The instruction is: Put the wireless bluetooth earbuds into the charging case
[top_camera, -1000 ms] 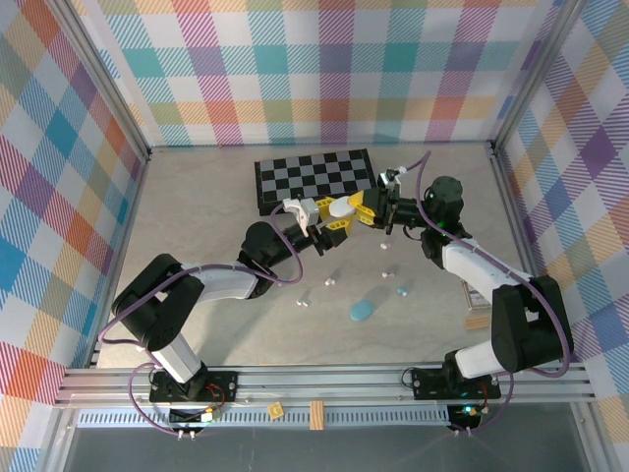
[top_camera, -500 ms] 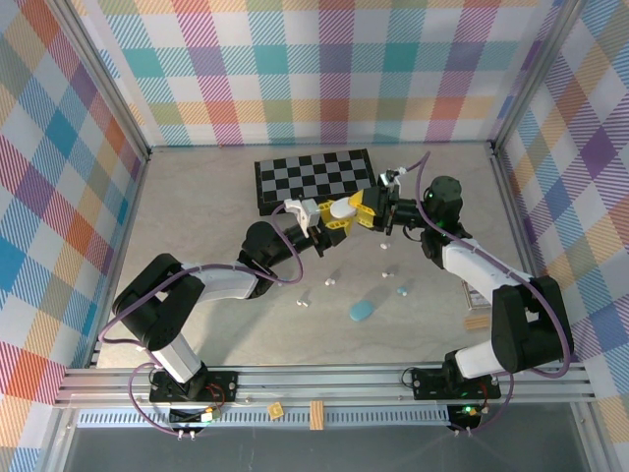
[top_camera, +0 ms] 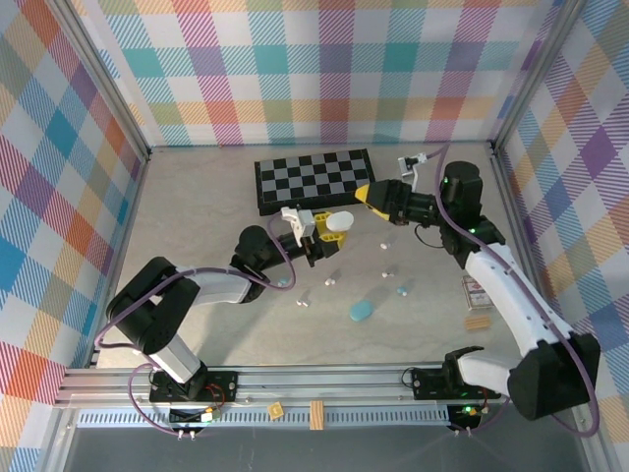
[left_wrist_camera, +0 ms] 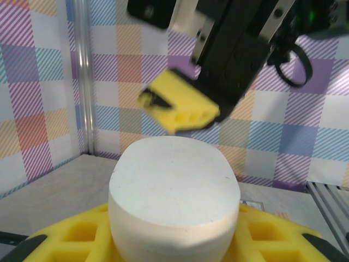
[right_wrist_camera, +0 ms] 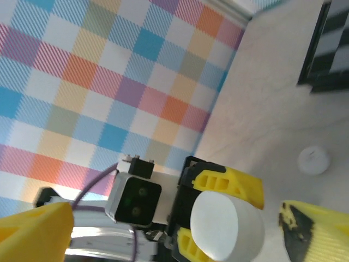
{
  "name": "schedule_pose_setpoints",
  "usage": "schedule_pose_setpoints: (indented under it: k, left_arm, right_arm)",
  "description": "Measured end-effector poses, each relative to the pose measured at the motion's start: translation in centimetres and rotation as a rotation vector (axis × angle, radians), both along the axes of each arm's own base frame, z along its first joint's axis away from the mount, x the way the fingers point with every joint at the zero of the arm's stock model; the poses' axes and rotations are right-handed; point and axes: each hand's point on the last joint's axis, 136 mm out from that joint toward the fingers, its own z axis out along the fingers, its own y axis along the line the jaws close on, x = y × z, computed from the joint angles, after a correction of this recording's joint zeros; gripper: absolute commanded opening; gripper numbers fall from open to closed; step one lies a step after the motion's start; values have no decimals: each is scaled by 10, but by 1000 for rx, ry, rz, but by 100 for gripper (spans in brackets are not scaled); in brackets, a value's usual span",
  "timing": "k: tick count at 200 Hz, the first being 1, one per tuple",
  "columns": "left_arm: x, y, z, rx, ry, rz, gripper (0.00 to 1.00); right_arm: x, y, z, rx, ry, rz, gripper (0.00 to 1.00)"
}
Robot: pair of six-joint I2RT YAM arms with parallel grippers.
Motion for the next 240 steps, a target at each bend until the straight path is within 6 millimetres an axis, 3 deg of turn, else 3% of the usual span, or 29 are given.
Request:
schedule_pose_setpoints:
  k: [25, 56, 92, 128, 180, 240]
  left_arm:
    - [-2, 13, 5, -1, -5, -21, 38]
    - [-8, 23, 6, 23, 5, -38, 39]
    - [-18, 26, -4, 54, 39, -74, 39]
    - [-24, 24, -10, 72, 60, -110, 39]
    - [-31, 22, -10, 71, 74, -154, 39]
    - [-35, 23, -10, 67, 96, -183, 39]
  right_arm:
    - [-15, 3, 9, -153, -264, 11, 99]
    - [-44, 13, 0, -324, -572, 89, 99]
    - [-49, 23, -20, -484, -766, 166, 99]
    - [-53, 35, -38, -535, -831, 249, 99]
    - [-37, 39, -55, -586, -812, 247, 99]
    - [-20, 35, -55, -631, -807, 166, 99]
